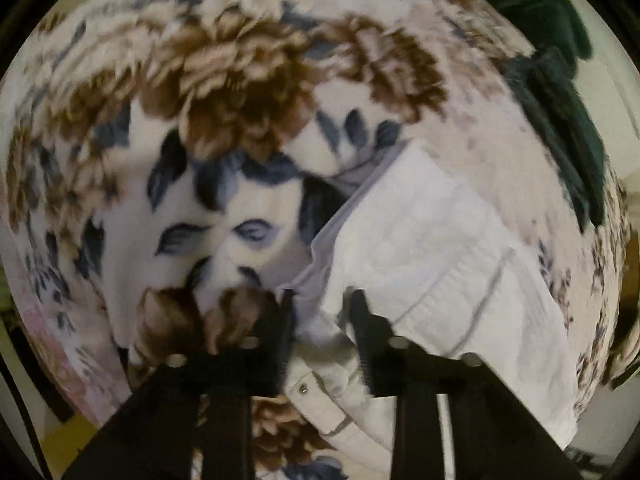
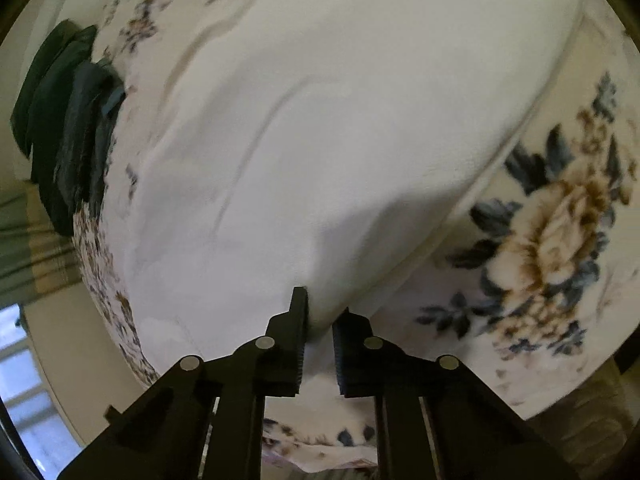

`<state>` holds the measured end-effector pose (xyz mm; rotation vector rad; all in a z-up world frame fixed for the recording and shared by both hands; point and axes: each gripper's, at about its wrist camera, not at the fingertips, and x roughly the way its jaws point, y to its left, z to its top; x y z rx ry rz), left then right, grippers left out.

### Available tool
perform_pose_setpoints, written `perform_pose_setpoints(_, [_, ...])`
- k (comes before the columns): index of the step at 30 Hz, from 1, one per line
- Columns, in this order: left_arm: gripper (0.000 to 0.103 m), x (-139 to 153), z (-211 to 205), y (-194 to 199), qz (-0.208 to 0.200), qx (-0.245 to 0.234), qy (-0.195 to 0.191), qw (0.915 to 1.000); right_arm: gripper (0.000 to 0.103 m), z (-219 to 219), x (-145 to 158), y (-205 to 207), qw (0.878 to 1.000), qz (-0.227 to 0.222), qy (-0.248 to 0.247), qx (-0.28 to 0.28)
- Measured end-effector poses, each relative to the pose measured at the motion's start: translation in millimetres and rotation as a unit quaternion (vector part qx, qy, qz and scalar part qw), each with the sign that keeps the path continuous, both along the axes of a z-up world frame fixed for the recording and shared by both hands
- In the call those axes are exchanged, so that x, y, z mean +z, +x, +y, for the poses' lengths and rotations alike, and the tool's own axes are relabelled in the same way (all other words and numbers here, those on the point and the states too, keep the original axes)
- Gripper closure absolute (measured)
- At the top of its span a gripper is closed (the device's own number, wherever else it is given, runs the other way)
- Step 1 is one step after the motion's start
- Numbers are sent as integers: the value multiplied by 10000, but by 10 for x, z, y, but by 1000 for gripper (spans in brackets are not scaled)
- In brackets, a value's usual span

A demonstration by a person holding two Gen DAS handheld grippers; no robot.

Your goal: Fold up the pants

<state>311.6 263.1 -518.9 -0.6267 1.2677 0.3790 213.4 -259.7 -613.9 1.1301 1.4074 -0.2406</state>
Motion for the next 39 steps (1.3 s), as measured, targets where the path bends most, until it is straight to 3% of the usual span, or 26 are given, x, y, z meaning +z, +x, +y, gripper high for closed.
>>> perform_pose_setpoints(5, [88,275,71,-274,-227,114,-35,9997,92,46,309,-48,9986,-230,-204,431])
perform_pose_setpoints(10, [83,-118,285,-307,294,347,-178,9988,91,109,-72,-33,9936,365,-154,1056])
perform_pose_setpoints(12, [80,-115,260,-263,402,228,-168,9988,80,121,-129,66,9882,626,-113,1390])
perform_pose_setpoints(15, [73,183,88,-176,473,-61,329,9983,68,138,131,234,9757,826,57,2030])
perform_pose_setpoints(17, [57,402,-96,-99,495,-387,838,9945,55,157,382,353,9711,679,192,2281])
perform_pose_setpoints(18, [41,500,-182,-60,469,-520,1033,9922,54,185,540,476,9681,509,287,2437])
perform_pose_setpoints(19, [26,603,-277,-7,347,-647,1212,9899,53,260,720,702,9601,332,212,2767])
perform_pose_setpoints(21, [19,756,-498,126,83,-897,1524,9842,52,409,882,1088,9458,43,49,3248])
perform_pose_setpoints(23, [18,774,-680,287,-76,-1188,1608,9798,52,657,929,1641,9250,-210,-245,3786])
perform_pose_setpoints(25, [18,694,-814,440,-110,-1367,1475,9795,52,970,763,2216,9015,-199,-383,4307])
perform_pose_setpoints(29, [18,369,-1130,730,48,-1859,1382,9728,52,1295,277,2776,8749,346,-163,4827])
perform_pose_setpoints(30, [18,297,-1208,750,96,-1964,1374,9708,52,1422,162,2850,8575,528,-214,5114])
perform_pose_setpoints(31, [18,236,-1278,770,171,-2052,1394,9686,57,1422,68,2842,8478,582,-340,5260])
perform_pose_setpoints(32, [18,164,-1307,785,231,-2118,1366,9674,91,1427,64,2818,8444,545,-417,5313])
perform_pose_setpoints(33, [18,132,-1329,770,272,-2147,1333,9672,92,1440,78,2816,8403,494,-512,5374])
perform_pose_setpoints(36, [18,-14,-1319,696,430,-2107,1217,9690,94,1357,277,2882,8579,98,-695,5089])
perform_pose_setpoints(39, [18,-120,-1223,618,558,-2009,1120,9716,95,1093,356,2946,8898,-58,-507,4535])
